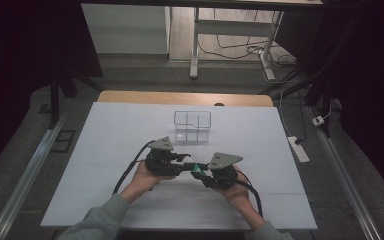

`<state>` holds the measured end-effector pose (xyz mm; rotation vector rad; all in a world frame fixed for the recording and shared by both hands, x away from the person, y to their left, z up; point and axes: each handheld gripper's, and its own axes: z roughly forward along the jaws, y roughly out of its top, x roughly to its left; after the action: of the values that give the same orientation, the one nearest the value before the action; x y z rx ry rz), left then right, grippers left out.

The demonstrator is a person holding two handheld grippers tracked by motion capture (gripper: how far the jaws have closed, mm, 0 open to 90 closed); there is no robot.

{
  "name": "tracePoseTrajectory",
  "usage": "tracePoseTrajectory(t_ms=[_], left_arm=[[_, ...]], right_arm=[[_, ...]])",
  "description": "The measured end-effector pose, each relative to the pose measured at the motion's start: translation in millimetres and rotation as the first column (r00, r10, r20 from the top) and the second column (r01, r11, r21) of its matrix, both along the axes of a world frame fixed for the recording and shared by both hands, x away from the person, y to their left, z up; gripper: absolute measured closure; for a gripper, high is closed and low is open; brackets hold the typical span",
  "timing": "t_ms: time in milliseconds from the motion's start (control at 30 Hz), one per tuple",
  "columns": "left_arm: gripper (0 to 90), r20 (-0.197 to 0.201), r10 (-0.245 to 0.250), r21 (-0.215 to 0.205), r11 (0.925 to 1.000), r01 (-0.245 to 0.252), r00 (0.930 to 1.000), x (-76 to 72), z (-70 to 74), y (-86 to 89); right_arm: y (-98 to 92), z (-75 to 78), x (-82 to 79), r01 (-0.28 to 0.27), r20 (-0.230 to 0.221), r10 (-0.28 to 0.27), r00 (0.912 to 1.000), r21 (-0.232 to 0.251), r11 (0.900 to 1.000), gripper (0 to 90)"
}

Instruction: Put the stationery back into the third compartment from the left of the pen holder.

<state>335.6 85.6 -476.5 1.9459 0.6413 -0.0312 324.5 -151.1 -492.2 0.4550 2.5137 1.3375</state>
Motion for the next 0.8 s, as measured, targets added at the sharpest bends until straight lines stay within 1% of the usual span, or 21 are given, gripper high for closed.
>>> tracePoseTrajectory(t_ms=[33, 100, 167, 333, 400, 467, 567, 600, 733, 800], left_arm=[[61.6, -0.008, -0.004, -0.010, 0.9999, 0.004, 1.0000, 0.1, 0.3, 0.0], [62.6, 0.004, -0.009, 0.007, 0.9999, 0.009, 1.0000, -1.0, 0.5, -1.2], [63.1, 0.001, -0.012, 0.012, 0.9998, 0.012, 0.9999, -1.0, 0.2, -1.6], [63.8, 0.012, -0.020, 0.014, 0.9997, 0.020, 0.9997, -2.5, 1.7, -1.5], [63.9, 0.017, -0.019, 0.016, 0.9997, 0.019, 0.9997, -3.3, 3.1, -0.8], [64.0, 0.036, 0.005, 0.036, 0.9993, -0.007, 0.9993, -3.7, 4.9, 1.3], [64.1, 0.036, 0.033, 0.030, 0.9990, -0.034, 0.9988, -0.6, 6.8, 9.7], [64.1, 0.038, 0.045, 0.029, 0.9985, -0.046, 0.9983, 0.4, 7.7, 12.7], [64.1, 0.044, 0.084, 0.018, 0.9963, -0.084, 0.9955, 3.9, 11.4, 25.2], [64.1, 0.044, 0.102, 0.011, 0.9947, -0.102, 0.9938, 5.6, 12.8, 30.5]], right_arm=[[0.9, -0.6, -0.2, -0.003, 0.001, 0.003, 1.0000, -0.006, 1.000, 64.5], [2.8, -1.4, -1.1, -0.004, 0.007, 0.004, 1.0000, -0.020, 1.000, 64.5], [3.3, -2.3, -1.1, -0.009, 0.009, 0.009, 0.9999, -0.031, 0.999, 64.5], [3.3, -2.8, -1.4, -0.011, 0.010, 0.011, 0.9999, -0.024, 1.000, 63.9], [2.8, -2.1, -1.1, -0.016, 0.002, 0.016, 0.9999, -0.018, 1.000, 62.9], [0.8, -1.1, -0.8, -0.004, 0.000, 0.004, 1.0000, -0.005, 1.000, 58.5], [-5.1, 1.4, 1.2, 0.027, -0.003, -0.027, 0.9996, 0.022, 0.999, 49.8], [-7.9, 2.5, 2.0, 0.045, 0.000, -0.045, 0.9990, 0.016, 0.999, 47.5], [-20.0, 3.0, 5.4, 0.086, -0.015, -0.086, 0.9962, 0.030, 0.996, 44.4], [-26.9, 2.3, 5.7, 0.112, -0.021, -0.111, 0.9936, 0.025, 0.993, 42.7]])
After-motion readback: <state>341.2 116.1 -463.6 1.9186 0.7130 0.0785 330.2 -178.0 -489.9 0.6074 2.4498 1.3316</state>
